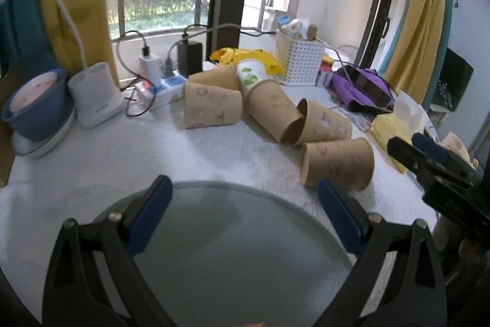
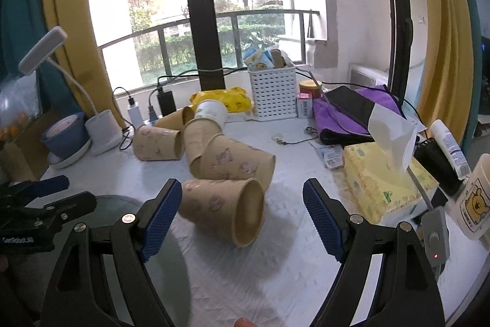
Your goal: Flip cup upright
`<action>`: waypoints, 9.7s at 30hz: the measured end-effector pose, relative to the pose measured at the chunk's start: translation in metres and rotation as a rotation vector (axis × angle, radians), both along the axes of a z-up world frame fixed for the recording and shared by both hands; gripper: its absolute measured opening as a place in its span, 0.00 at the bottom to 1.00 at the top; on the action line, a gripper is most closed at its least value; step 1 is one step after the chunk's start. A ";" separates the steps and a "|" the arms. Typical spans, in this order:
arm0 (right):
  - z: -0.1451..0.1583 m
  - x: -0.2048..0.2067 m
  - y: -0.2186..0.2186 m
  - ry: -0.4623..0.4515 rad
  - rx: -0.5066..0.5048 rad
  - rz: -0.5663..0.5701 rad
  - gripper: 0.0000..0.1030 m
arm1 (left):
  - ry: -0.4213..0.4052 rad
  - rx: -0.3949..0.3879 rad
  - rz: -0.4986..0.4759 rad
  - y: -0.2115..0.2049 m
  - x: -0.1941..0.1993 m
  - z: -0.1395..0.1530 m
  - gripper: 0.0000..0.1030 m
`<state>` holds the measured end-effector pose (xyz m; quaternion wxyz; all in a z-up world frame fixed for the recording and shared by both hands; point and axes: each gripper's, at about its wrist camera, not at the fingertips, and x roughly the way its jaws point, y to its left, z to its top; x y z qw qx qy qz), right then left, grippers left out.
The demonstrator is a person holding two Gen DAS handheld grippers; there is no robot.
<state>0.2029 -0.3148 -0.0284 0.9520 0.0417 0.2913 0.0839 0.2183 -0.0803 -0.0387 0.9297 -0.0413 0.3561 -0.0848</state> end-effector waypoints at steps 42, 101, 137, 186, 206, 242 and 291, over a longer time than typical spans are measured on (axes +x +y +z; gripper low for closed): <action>-0.022 0.072 -0.049 0.065 0.066 -0.036 0.81 | 0.347 -0.121 -0.002 -0.063 0.179 -0.049 0.64; 0.028 -0.125 0.139 0.122 0.211 0.394 0.81 | -0.095 -0.093 -0.102 0.081 -0.183 -0.016 0.57; 0.020 -0.123 0.173 0.216 0.292 0.558 0.77 | -0.263 -0.161 -0.218 0.080 -0.224 -0.023 0.58; -0.007 -0.108 0.211 -0.047 -0.096 0.345 0.68 | -0.128 -0.279 0.193 0.194 -0.178 -0.026 0.72; -0.026 -0.104 0.217 0.000 -0.144 0.337 0.68 | -0.071 -0.296 0.227 0.196 -0.175 -0.037 0.72; -0.010 -0.127 0.195 -0.034 -0.076 0.344 0.79 | -0.100 -0.199 0.211 0.177 -0.181 -0.020 0.72; 0.086 -0.193 0.114 -0.257 -0.010 0.228 0.79 | -0.486 0.019 0.139 0.111 -0.256 0.085 0.93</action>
